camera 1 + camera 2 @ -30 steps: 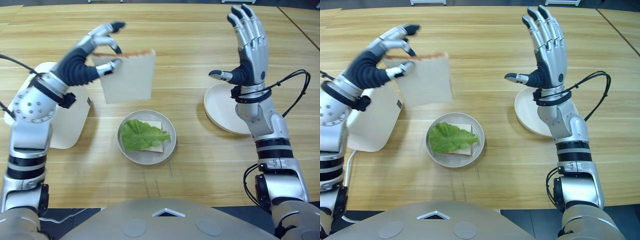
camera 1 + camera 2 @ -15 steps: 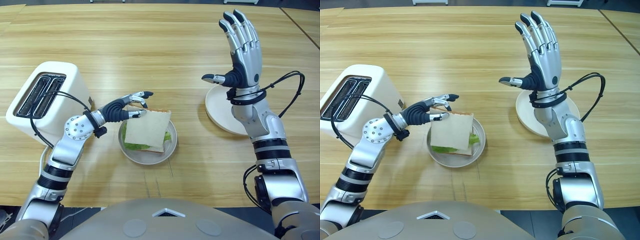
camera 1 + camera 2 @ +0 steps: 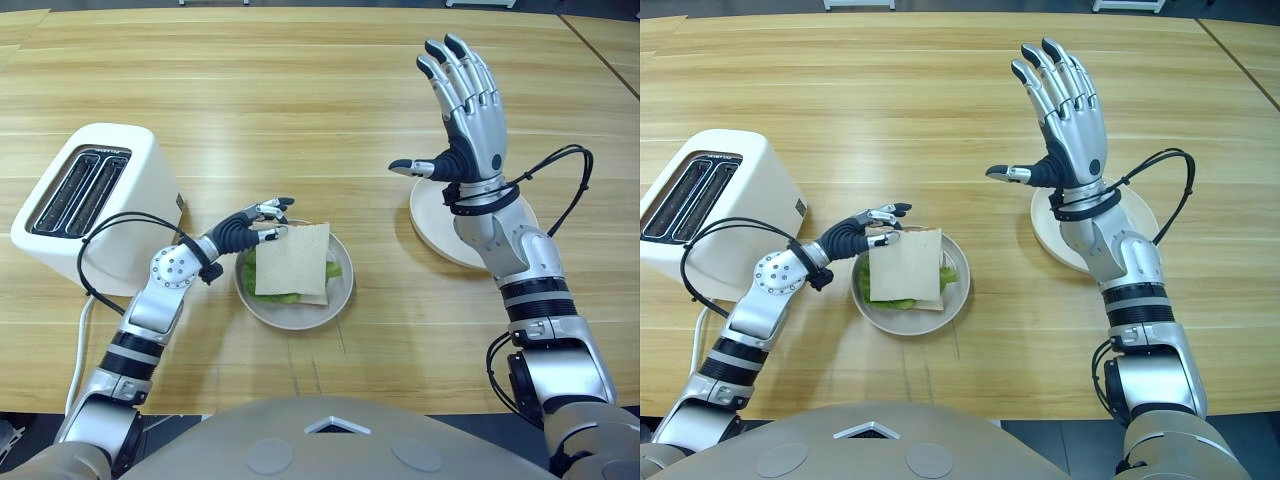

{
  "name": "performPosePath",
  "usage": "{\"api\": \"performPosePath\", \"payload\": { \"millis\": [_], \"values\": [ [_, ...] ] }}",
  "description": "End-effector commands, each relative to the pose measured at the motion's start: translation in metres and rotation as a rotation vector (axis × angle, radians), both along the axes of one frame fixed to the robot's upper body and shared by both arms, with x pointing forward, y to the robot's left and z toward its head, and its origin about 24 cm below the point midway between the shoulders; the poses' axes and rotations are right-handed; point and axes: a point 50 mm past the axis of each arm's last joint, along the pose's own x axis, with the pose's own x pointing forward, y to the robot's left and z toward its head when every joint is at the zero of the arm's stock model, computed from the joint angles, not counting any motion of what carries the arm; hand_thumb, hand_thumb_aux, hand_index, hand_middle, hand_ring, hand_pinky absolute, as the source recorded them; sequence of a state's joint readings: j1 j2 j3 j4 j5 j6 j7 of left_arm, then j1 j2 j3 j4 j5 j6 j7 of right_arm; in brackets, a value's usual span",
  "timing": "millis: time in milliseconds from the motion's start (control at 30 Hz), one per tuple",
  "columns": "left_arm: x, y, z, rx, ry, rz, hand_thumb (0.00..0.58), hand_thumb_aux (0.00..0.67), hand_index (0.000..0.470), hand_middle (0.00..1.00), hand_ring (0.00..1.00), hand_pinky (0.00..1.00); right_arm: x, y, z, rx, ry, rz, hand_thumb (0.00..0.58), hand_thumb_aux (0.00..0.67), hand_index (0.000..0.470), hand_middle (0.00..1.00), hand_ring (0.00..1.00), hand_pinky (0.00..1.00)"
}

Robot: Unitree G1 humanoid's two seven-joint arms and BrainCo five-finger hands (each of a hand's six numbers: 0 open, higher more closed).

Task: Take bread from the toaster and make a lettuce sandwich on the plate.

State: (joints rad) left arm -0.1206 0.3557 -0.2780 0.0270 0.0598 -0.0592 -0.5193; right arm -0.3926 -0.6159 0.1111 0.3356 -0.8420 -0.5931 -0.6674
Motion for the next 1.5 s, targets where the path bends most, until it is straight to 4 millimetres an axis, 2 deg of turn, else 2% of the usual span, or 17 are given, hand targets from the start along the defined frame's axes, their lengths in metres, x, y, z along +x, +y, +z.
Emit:
{"api": "performPosePath", "payload": {
  "millis": [33, 100, 133, 167, 367, 500, 700, 733, 767, 800, 833, 867, 1000, 1067, 1167, 1367, 1500],
  "values": [
    [-0.003, -0.002, -0.009, 0.050, 0.017, -0.031, 0.580, 0.670, 0.470, 0.00, 0.00, 0.00, 0.000, 0.001, -0.001, -0.010, 0.001, 0.002, 0.000, 0.000, 0.000, 0.00, 0.00, 0.00],
    [-0.003, -0.003, -0.010, 0.070, 0.005, -0.034, 0.580, 0.670, 0.470, 0.00, 0.00, 0.00, 0.000, 0.001, -0.002, -0.010, 0.002, 0.004, 0.000, 0.000, 0.000, 0.00, 0.00, 0.00],
    [-0.002, -0.004, -0.010, 0.078, -0.005, -0.035, 0.476, 0.386, 0.271, 0.00, 0.00, 0.00, 0.000, 0.001, -0.002, -0.010, 0.003, 0.005, 0.000, 0.000, 0.000, 0.00, 0.00, 0.00],
    [-0.002, -0.005, -0.009, 0.085, -0.015, -0.039, 0.000, 0.000, 0.000, 0.00, 0.00, 0.00, 0.000, 0.001, -0.003, -0.010, 0.005, 0.005, 0.000, 0.000, 0.000, 0.00, 0.00, 0.00],
    [0.000, -0.006, 0.003, 0.099, -0.083, -0.021, 0.000, 0.000, 0.000, 0.00, 0.00, 0.00, 0.001, 0.002, -0.005, -0.012, 0.011, 0.008, 0.000, 0.000, 0.000, 0.00, 0.00, 0.00],
    [0.001, -0.005, 0.030, 0.057, -0.185, 0.011, 0.000, 0.000, 0.000, 0.00, 0.00, 0.00, 0.001, 0.002, -0.005, -0.016, 0.012, 0.007, 0.000, 0.000, 0.000, 0.00, 0.00, 0.00],
    [-0.019, 0.024, 0.138, -0.145, -0.627, 0.191, 0.000, 0.000, 0.000, 0.00, 0.00, 0.00, -0.007, 0.008, -0.012, -0.005, 0.125, 0.104, 0.000, 0.000, 0.000, 0.00, 0.00, 0.00],
    [-0.026, 0.032, 0.149, -0.164, -0.665, 0.204, 0.049, 0.029, 0.020, 0.00, 0.00, 0.00, -0.010, 0.010, -0.016, 0.010, 0.193, 0.144, 0.018, 0.011, 0.007, 0.00, 0.00, 0.00],
    [-0.035, 0.039, 0.156, -0.166, -0.690, 0.195, 0.458, 0.363, 0.254, 0.00, 0.00, 0.00, -0.014, 0.013, -0.020, 0.007, 0.265, 0.187, 0.104, 0.063, 0.044, 0.00, 0.00, 0.00],
    [-0.045, 0.044, 0.160, -0.161, -0.699, 0.163, 0.564, 0.557, 0.391, 0.00, 0.00, 0.00, -0.018, 0.016, -0.024, 0.008, 0.344, 0.229, 0.360, 0.257, 0.181, 0.00, 0.00, 0.00],
    [-0.054, 0.048, 0.160, -0.144, -0.681, 0.119, 0.580, 0.670, 0.470, 0.74, 0.74, 0.74, -0.024, 0.018, -0.029, 0.001, 0.430, 0.274, 0.578, 0.631, 0.442, 0.63, 0.63, 0.63],
    [-0.063, 0.052, 0.155, -0.115, -0.640, 0.058, 0.580, 0.670, 0.470, 1.00, 1.00, 1.00, -0.032, 0.020, -0.035, -0.009, 0.520, 0.327, 0.580, 0.670, 0.470, 1.00, 1.00, 1.00],
    [-0.107, 0.069, 0.098, 0.077, -0.234, -0.302, 0.580, 0.670, 0.470, 1.00, 1.00, 1.00, -0.069, 0.020, -0.046, -0.004, 0.881, 0.554, 0.580, 0.670, 0.470, 1.00, 1.00, 1.00],
    [-0.124, 0.076, 0.079, 0.059, -0.067, -0.407, 0.580, 0.670, 0.470, 1.00, 1.00, 1.00, -0.089, 0.021, -0.056, -0.029, 1.081, 0.662, 0.580, 0.670, 0.470, 1.00, 1.00, 1.00],
    [-0.134, 0.087, 0.058, 0.047, 0.086, -0.450, 0.580, 0.670, 0.470, 1.00, 1.00, 1.00, -0.113, 0.014, -0.070, -0.091, 1.323, 0.765, 0.580, 0.670, 0.470, 1.00, 1.00, 1.00],
    [-0.144, 0.100, 0.019, 0.038, 0.318, -0.496, 0.580, 0.670, 0.470, 1.00, 1.00, 1.00, -0.141, 0.017, -0.073, -0.087, 1.551, 0.946, 0.580, 0.670, 0.470, 1.00, 1.00, 1.00],
    [-0.140, 0.098, -0.005, 0.045, 0.392, -0.488, 0.580, 0.670, 0.470, 1.00, 1.00, 1.00, -0.153, 0.028, -0.093, -0.176, 1.671, 0.980, 0.580, 0.670, 0.470, 1.00, 1.00, 1.00]
  ]
}}
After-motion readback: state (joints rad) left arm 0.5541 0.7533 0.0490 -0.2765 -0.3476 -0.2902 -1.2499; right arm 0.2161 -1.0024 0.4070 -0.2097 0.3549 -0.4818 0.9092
